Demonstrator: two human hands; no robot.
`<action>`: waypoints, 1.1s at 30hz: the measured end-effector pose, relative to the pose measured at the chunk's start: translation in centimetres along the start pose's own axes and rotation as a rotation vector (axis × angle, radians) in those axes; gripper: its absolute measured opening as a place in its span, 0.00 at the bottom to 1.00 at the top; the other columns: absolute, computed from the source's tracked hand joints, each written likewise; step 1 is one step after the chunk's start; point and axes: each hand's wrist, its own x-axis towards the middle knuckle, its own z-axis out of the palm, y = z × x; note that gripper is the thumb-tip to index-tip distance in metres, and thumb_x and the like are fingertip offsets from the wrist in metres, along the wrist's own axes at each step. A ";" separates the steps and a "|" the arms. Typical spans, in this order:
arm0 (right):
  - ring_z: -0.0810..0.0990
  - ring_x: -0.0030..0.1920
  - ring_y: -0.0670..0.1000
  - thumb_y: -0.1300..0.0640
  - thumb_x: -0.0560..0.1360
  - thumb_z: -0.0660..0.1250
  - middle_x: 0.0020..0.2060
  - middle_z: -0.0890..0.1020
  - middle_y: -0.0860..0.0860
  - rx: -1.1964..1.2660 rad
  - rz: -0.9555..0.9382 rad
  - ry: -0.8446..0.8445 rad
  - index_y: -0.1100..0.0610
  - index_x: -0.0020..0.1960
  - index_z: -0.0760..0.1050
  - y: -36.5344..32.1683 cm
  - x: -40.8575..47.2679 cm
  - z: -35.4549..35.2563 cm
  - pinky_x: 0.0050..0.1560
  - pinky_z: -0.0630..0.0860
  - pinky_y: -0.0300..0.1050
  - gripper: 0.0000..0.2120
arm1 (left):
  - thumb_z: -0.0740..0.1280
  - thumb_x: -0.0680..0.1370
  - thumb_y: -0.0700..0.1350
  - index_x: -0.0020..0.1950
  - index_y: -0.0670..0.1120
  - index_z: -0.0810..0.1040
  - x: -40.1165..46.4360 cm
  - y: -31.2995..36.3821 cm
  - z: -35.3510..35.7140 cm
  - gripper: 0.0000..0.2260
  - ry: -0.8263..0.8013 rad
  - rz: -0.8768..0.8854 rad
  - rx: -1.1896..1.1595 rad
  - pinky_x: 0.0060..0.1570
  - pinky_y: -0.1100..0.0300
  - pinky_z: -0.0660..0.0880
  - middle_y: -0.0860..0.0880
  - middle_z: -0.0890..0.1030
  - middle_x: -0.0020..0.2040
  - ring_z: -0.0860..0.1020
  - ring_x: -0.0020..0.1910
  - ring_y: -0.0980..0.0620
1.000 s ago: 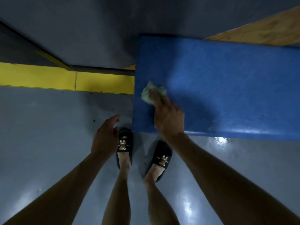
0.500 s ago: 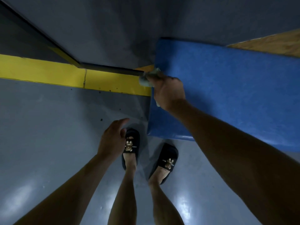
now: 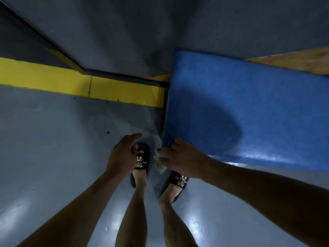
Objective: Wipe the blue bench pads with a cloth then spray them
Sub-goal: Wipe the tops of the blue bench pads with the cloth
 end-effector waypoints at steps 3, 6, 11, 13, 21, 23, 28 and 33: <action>0.82 0.44 0.53 0.50 0.73 0.71 0.63 0.80 0.48 -0.001 -0.029 -0.066 0.42 0.60 0.78 1.3 1.6 -1.2 0.51 0.73 0.48 0.16 | 0.59 0.83 0.38 0.71 0.53 0.74 0.5 0.5 -0.3 0.18 0.002 0.015 -0.015 0.55 0.63 0.70 0.51 0.77 0.65 0.76 0.60 0.55; 0.79 0.59 0.60 0.55 0.78 0.64 0.69 0.74 0.52 0.019 0.180 -0.017 0.46 0.68 0.73 4.7 3.9 -3.4 0.62 0.70 0.54 0.18 | 0.58 0.83 0.39 0.71 0.53 0.73 1.2 0.8 -0.5 0.18 -0.002 0.044 -0.015 0.54 0.63 0.70 0.52 0.76 0.65 0.74 0.58 0.59; 0.80 0.52 0.64 0.56 0.77 0.56 0.65 0.76 0.58 0.083 0.645 0.237 0.51 0.66 0.77 10.2 7.4 -4.9 0.56 0.74 0.56 0.20 | 0.57 0.83 0.40 0.70 0.54 0.73 2.7 1.0 -0.2 0.18 -0.016 0.055 -0.023 0.57 0.61 0.71 0.52 0.76 0.67 0.76 0.64 0.53; 0.80 0.49 0.66 0.54 0.76 0.50 0.60 0.79 0.59 0.184 0.562 0.209 0.52 0.61 0.80 6.2 6.5 -3.0 0.49 0.77 0.56 0.23 | 0.57 0.84 0.40 0.70 0.56 0.73 3.2 1.4 -0.1 0.18 -0.032 0.029 -0.040 0.54 0.64 0.70 0.54 0.75 0.67 0.75 0.63 0.55; 0.82 0.47 0.53 0.59 0.69 0.67 0.59 0.80 0.50 0.251 0.213 0.115 0.43 0.63 0.75 5.0 1.7 -1.9 0.51 0.76 0.50 0.24 | 0.57 0.84 0.41 0.70 0.55 0.74 5.8 2.7 -1.5 0.17 -0.023 0.066 -0.096 0.57 0.65 0.68 0.55 0.76 0.66 0.74 0.64 0.56; 0.82 0.48 0.51 0.59 0.73 0.69 0.59 0.80 0.50 0.321 0.324 0.181 0.42 0.64 0.76 10.2 3.6 -3.4 0.49 0.79 0.48 0.22 | 0.57 0.84 0.40 0.71 0.55 0.73 6.6 2.9 -1.7 0.18 -0.022 0.104 -0.088 0.54 0.68 0.69 0.54 0.77 0.66 0.75 0.62 0.57; 0.82 0.42 0.62 0.58 0.71 0.69 0.56 0.81 0.57 0.098 0.770 0.385 0.48 0.67 0.77 19.7 7.4 -5.8 0.49 0.75 0.53 0.24 | 0.57 0.84 0.41 0.72 0.54 0.73 8.4 4.2 -2.3 0.18 -0.032 0.177 -0.110 0.50 0.75 0.66 0.54 0.77 0.66 0.74 0.62 0.60; 0.82 0.46 0.61 0.59 0.75 0.58 0.60 0.79 0.55 0.247 0.600 0.453 0.50 0.65 0.78 12.4 7.0 -2.6 0.46 0.80 0.55 0.21 | 0.57 0.84 0.40 0.66 0.55 0.76 9.6 5.8 -2.5 0.16 -0.064 0.173 -0.140 0.56 0.61 0.73 0.54 0.78 0.64 0.77 0.60 0.56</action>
